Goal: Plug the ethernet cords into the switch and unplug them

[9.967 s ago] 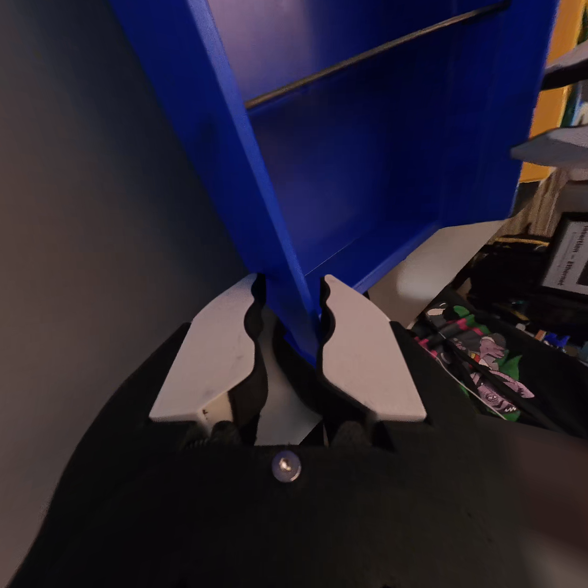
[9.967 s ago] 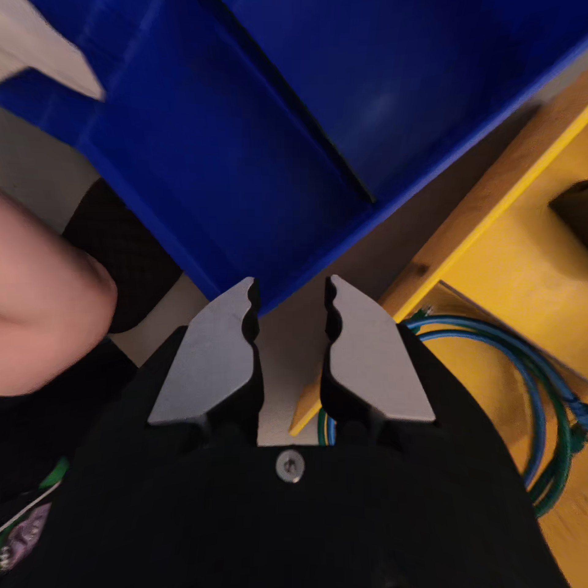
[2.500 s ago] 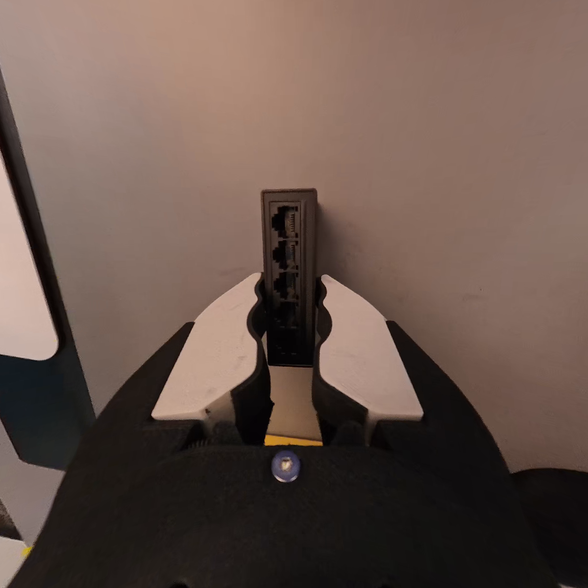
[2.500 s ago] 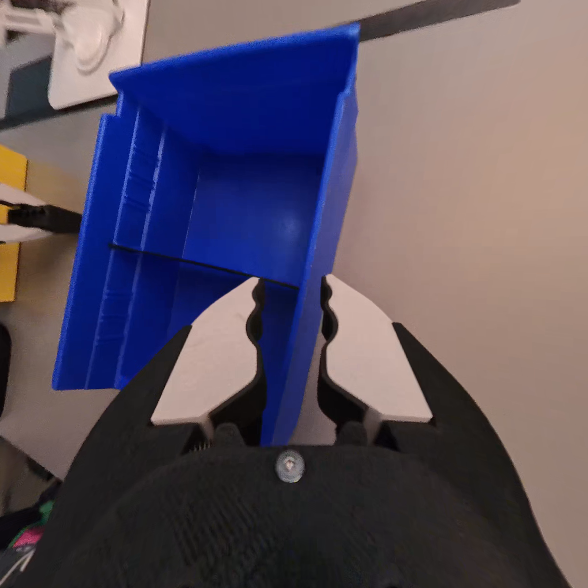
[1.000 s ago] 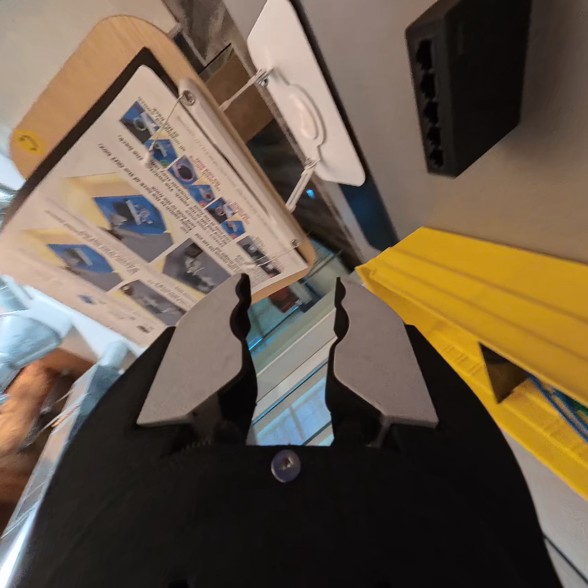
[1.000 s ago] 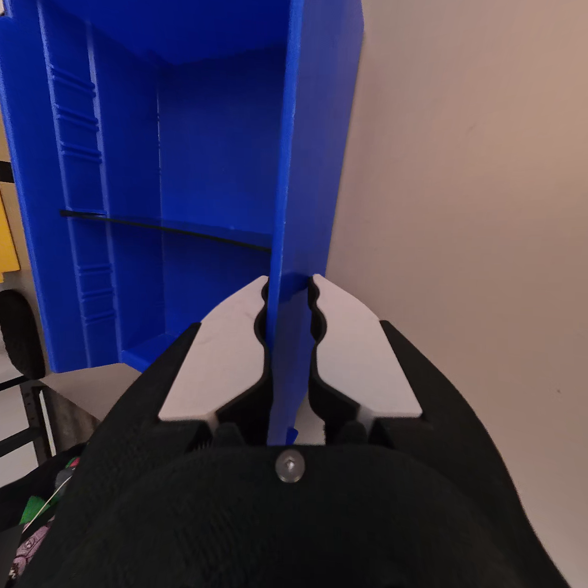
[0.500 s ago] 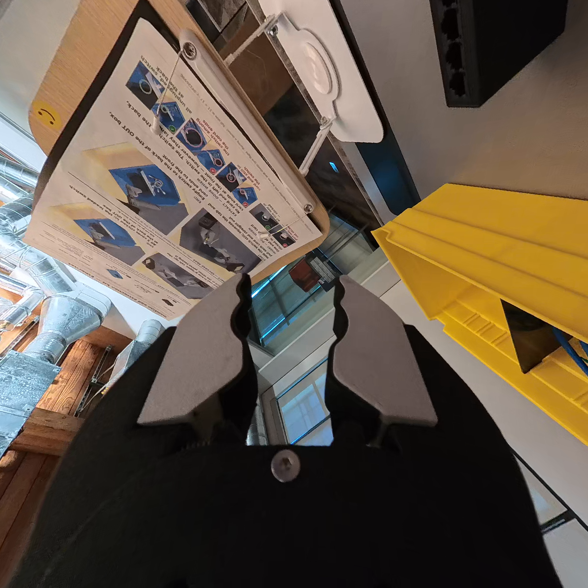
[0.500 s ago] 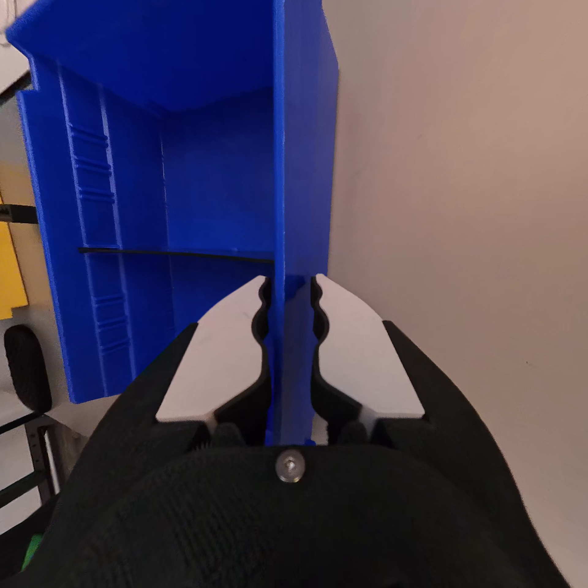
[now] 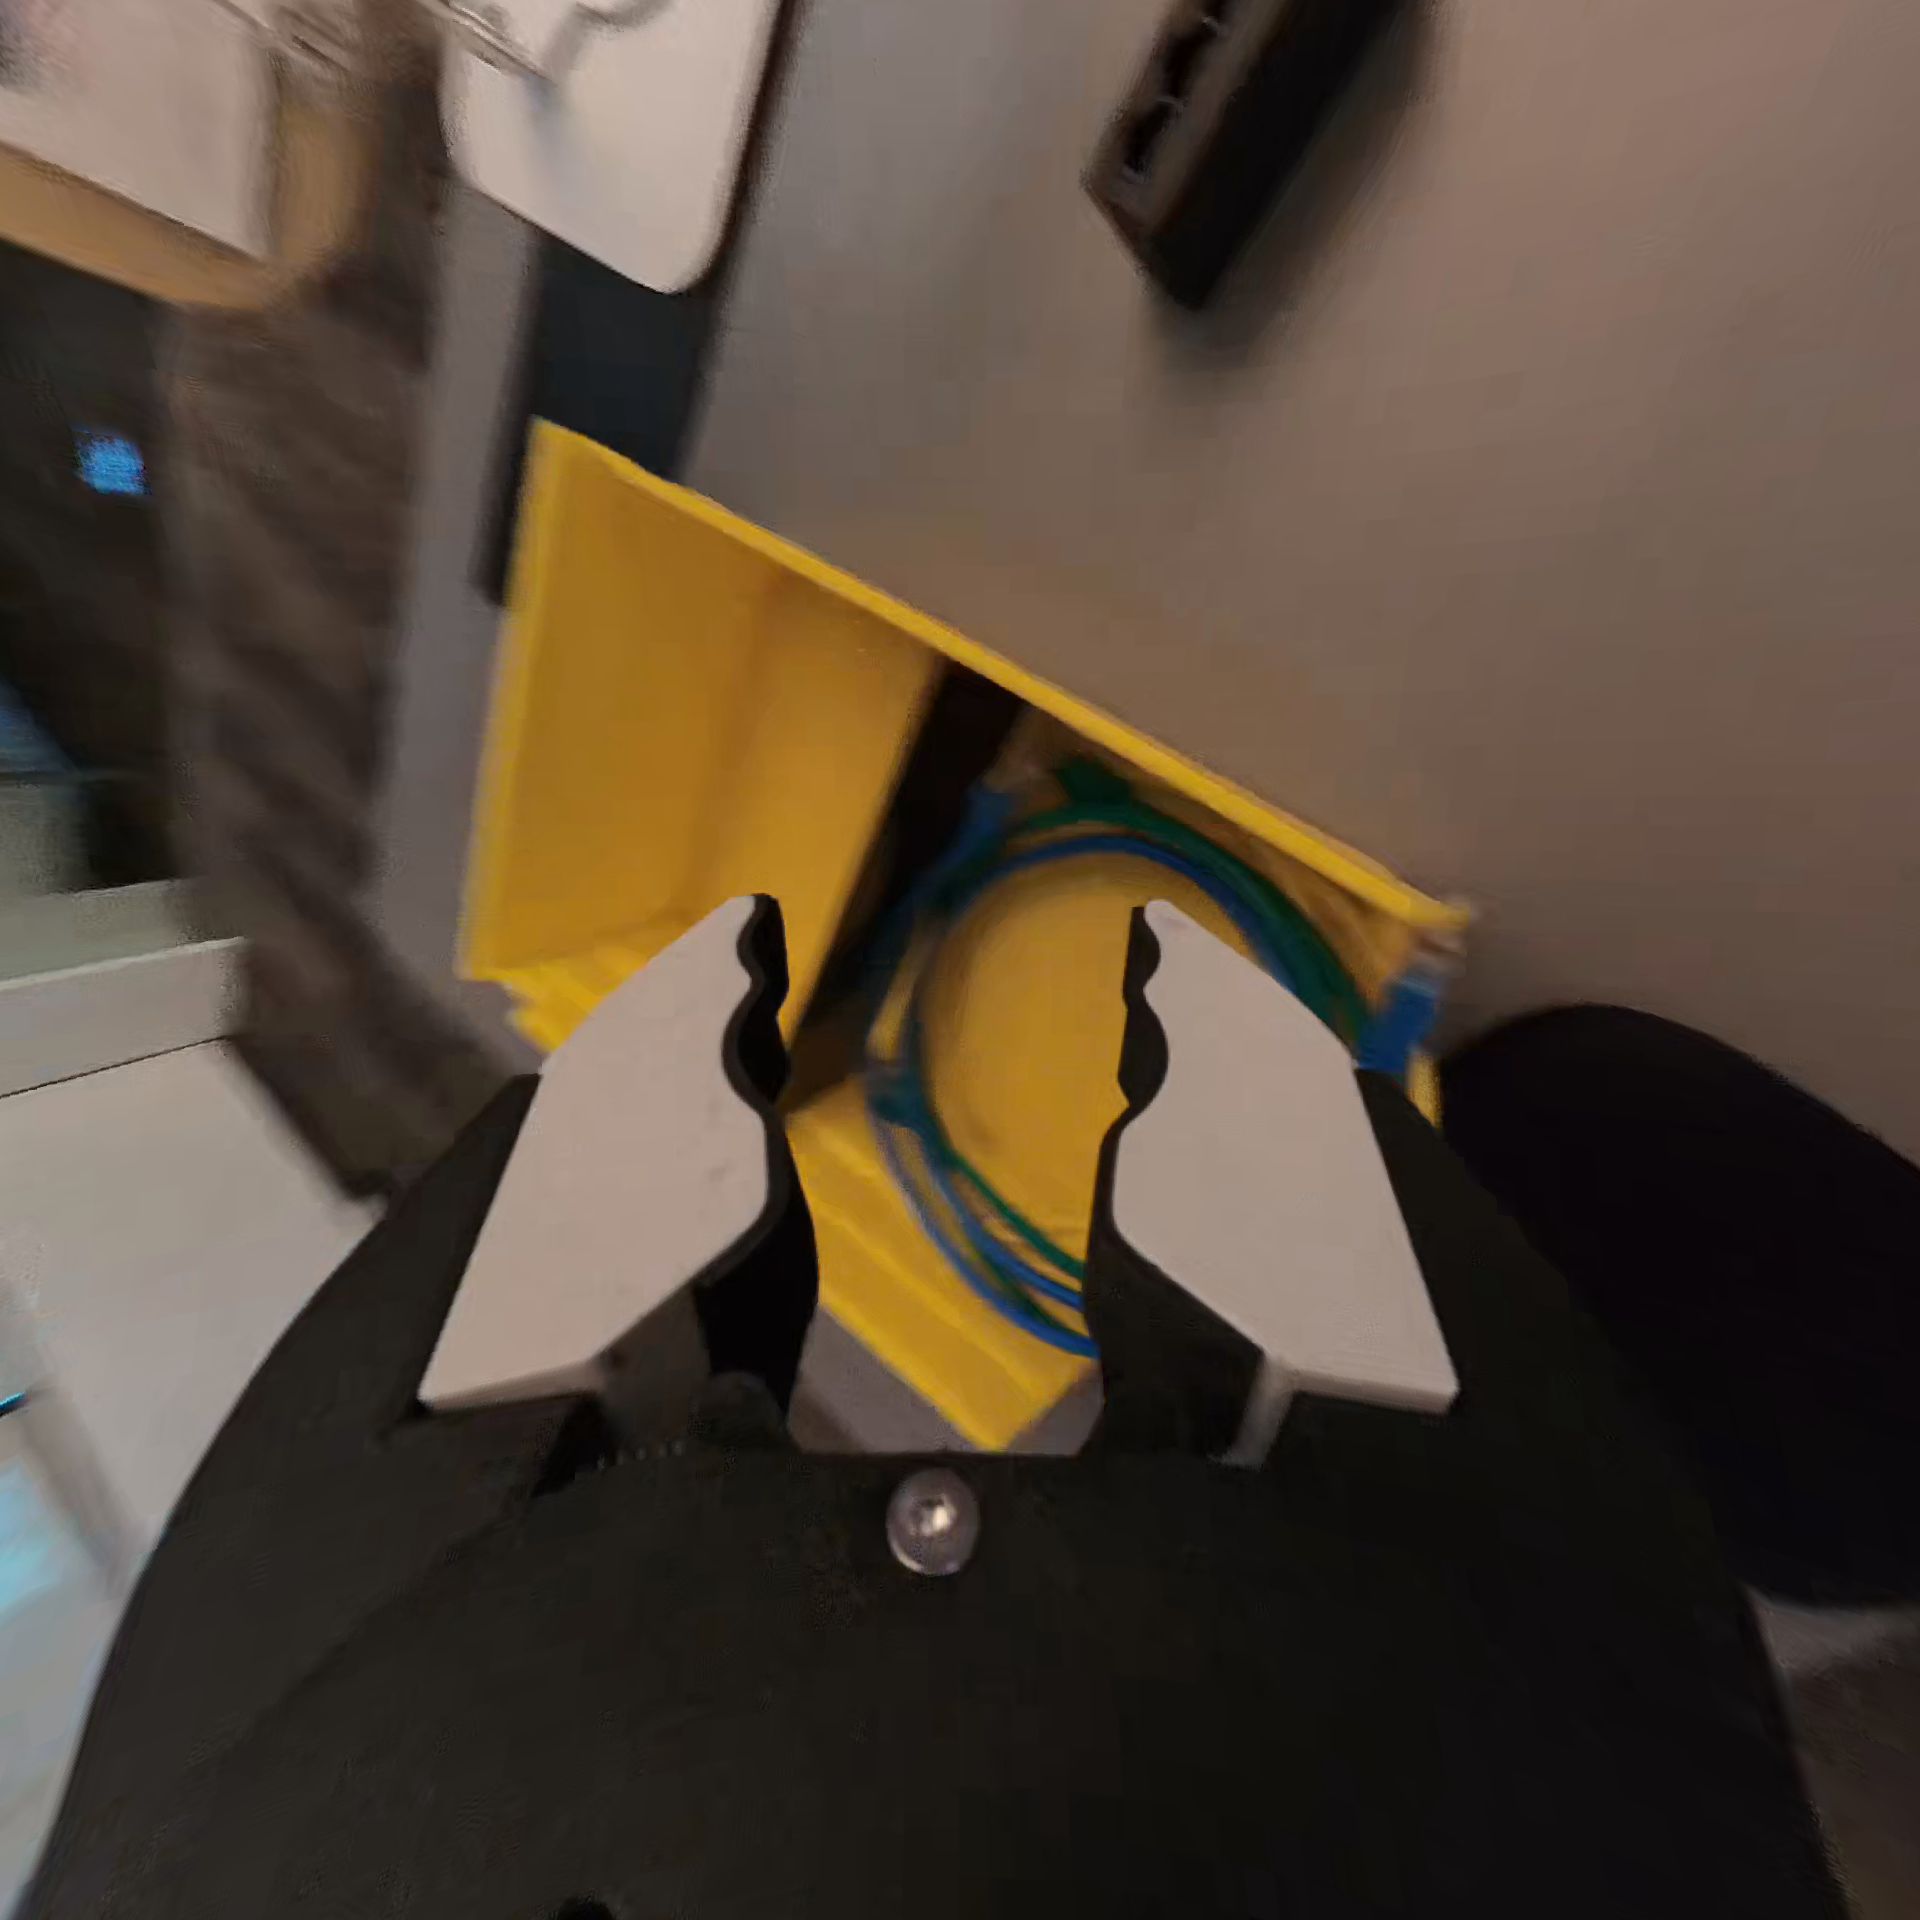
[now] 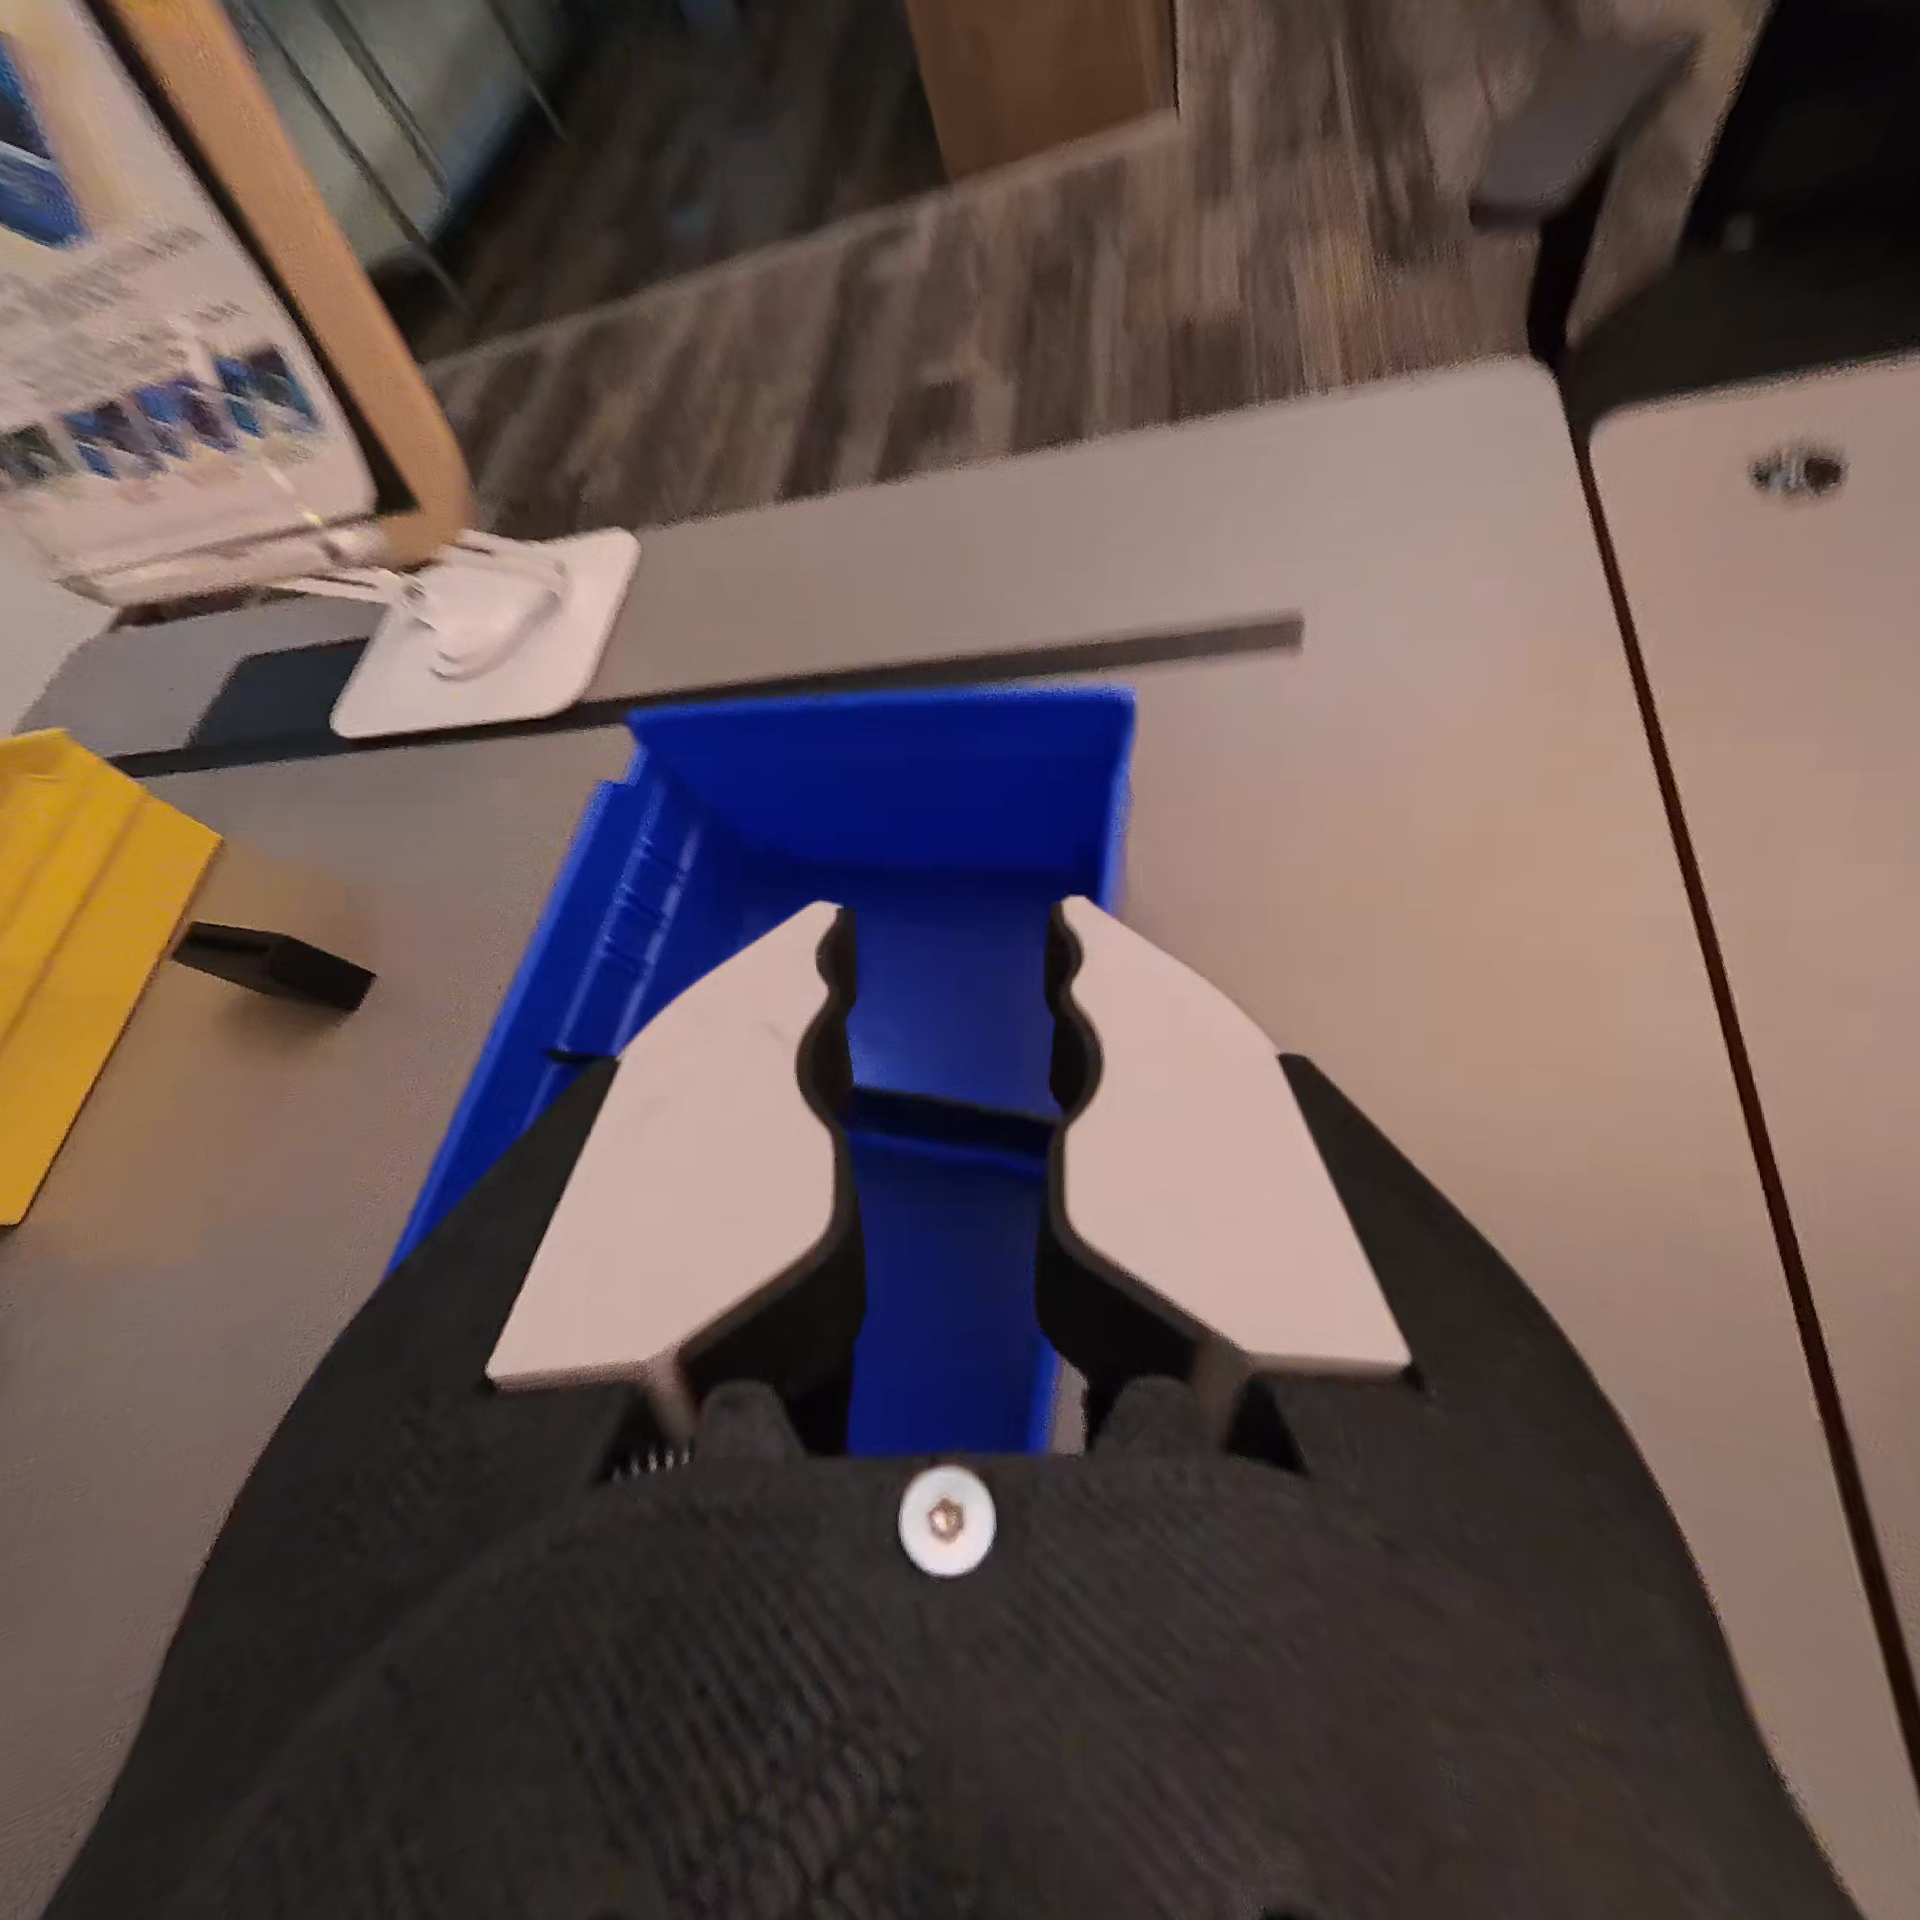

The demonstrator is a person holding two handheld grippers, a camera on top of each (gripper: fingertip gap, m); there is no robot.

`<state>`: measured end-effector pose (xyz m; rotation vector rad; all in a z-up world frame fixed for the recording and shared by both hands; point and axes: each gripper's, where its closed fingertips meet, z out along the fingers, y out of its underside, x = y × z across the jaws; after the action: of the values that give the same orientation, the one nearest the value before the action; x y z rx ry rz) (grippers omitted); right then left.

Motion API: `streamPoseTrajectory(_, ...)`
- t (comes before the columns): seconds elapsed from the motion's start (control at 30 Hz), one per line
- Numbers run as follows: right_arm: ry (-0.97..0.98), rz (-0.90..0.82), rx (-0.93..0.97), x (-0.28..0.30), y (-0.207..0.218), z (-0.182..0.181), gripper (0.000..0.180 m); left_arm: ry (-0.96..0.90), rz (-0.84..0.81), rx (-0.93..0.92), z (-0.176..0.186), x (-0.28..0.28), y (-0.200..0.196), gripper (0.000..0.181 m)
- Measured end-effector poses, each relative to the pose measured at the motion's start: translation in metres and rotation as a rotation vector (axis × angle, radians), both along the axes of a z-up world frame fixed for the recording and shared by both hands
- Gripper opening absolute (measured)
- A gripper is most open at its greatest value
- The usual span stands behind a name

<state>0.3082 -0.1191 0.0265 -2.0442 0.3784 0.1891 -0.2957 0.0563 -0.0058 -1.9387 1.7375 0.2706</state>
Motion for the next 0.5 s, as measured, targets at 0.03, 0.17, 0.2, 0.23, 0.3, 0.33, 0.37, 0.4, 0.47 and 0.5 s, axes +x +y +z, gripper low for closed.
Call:
streamPoseTrajectory(0.03,-0.03,0.018,0.042,-0.006,0.004,0.011,0.037,-0.028,-0.008,-0.081,-0.011,-0.01,-0.012,0.06)
streamPoseTrajectory(0.17,-0.083,0.066,0.116,-0.022,0.016,0.031,0.04,-0.103,-0.019,-0.295,-0.05,-0.036,-0.055,0.049)
streamPoseTrajectory(0.2,-0.089,0.067,0.114,-0.023,0.018,0.031,0.04,-0.104,-0.009,-0.307,-0.058,-0.042,-0.058,0.049)
streamPoseTrajectory(0.23,-0.095,0.062,0.106,-0.023,0.019,0.03,0.04,-0.103,0.0,-0.322,-0.065,-0.047,-0.062,0.049)
streamPoseTrajectory(0.3,-0.098,0.053,0.088,-0.021,0.021,0.026,0.04,-0.117,0.019,-0.359,-0.077,-0.051,-0.067,0.049)
streamPoseTrajectory(0.33,-0.095,0.053,0.081,-0.021,0.021,0.024,0.04,-0.124,0.03,-0.377,-0.081,-0.052,-0.069,0.048)
streamPoseTrajectory(0.37,-0.092,0.053,0.076,-0.02,0.021,0.022,0.04,-0.13,0.037,-0.397,-0.085,-0.052,-0.071,0.047)
streamPoseTrajectory(0.4,-0.089,0.051,0.072,-0.02,0.02,0.021,0.04,-0.143,0.045,-0.412,-0.086,-0.051,-0.072,0.047)
streamPoseTrajectory(0.47,-0.083,0.043,0.065,-0.017,0.019,0.018,0.04,-0.191,0.052,-0.436,-0.085,-0.046,-0.073,0.04)
streamPoseTrajectory(0.5,-0.081,0.04,0.064,-0.017,0.019,0.017,0.04,-0.213,0.054,-0.432,-0.083,-0.043,-0.072,0.039)
